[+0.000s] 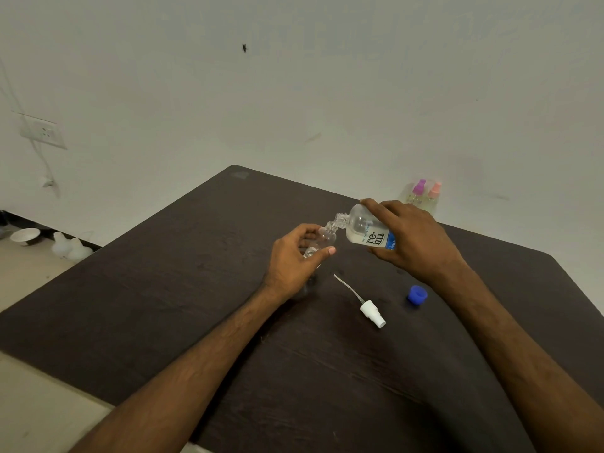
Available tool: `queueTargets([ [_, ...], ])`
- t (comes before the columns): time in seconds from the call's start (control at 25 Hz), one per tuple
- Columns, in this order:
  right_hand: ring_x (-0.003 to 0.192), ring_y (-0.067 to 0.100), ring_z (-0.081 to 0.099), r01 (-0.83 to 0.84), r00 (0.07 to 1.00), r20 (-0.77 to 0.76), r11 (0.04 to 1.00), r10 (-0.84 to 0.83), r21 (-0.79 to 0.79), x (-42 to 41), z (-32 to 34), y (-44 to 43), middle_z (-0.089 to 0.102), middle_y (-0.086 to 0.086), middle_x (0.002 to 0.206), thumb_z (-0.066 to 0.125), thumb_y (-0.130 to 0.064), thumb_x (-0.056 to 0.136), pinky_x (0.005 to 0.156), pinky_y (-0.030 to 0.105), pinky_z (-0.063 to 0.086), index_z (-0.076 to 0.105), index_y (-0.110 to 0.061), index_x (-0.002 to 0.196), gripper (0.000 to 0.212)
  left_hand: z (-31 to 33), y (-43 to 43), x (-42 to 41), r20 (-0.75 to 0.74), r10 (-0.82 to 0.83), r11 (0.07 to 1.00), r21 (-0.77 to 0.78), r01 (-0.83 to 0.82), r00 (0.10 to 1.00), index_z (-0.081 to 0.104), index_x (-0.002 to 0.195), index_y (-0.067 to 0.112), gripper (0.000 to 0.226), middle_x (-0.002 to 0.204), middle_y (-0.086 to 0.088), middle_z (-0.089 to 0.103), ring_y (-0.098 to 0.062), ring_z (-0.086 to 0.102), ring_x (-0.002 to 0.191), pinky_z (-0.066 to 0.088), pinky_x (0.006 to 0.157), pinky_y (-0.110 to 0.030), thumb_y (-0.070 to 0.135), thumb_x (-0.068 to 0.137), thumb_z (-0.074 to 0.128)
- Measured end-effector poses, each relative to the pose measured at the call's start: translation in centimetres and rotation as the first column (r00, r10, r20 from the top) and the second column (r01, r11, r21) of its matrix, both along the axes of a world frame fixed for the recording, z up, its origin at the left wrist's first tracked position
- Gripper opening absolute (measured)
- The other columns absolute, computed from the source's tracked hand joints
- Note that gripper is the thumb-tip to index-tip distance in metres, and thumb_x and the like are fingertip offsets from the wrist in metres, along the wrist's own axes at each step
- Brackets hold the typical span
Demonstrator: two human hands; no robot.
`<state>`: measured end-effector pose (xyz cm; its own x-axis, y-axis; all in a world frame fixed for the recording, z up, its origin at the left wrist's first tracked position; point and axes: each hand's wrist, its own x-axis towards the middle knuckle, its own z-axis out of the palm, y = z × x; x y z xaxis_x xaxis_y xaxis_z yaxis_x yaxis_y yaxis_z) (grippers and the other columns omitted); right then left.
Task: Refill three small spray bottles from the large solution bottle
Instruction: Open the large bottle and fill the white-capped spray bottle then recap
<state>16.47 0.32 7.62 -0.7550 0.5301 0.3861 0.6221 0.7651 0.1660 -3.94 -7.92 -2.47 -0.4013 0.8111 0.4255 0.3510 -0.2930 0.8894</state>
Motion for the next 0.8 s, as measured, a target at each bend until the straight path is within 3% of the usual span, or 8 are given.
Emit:
queueTargets([
  [0.8, 0.111, 0.029, 0.058, 0.0, 1.0, 0.014, 1.0, -0.001, 0.015, 0.06, 0.04, 0.03, 0.057, 0.009, 0.132, 0.078, -0.036, 0.08, 0.09, 0.045, 0.05, 0.032, -0.024, 0.151, 0.086, 0.16, -0.11, 0.11, 0.005, 0.0, 1.0, -0.002, 0.0, 1.0, 0.067, 0.115, 0.018, 0.04, 0.111, 0.005, 0.073, -0.01, 0.069, 0.104, 0.059, 0.091, -0.039, 0.025, 0.079, 0.084],
])
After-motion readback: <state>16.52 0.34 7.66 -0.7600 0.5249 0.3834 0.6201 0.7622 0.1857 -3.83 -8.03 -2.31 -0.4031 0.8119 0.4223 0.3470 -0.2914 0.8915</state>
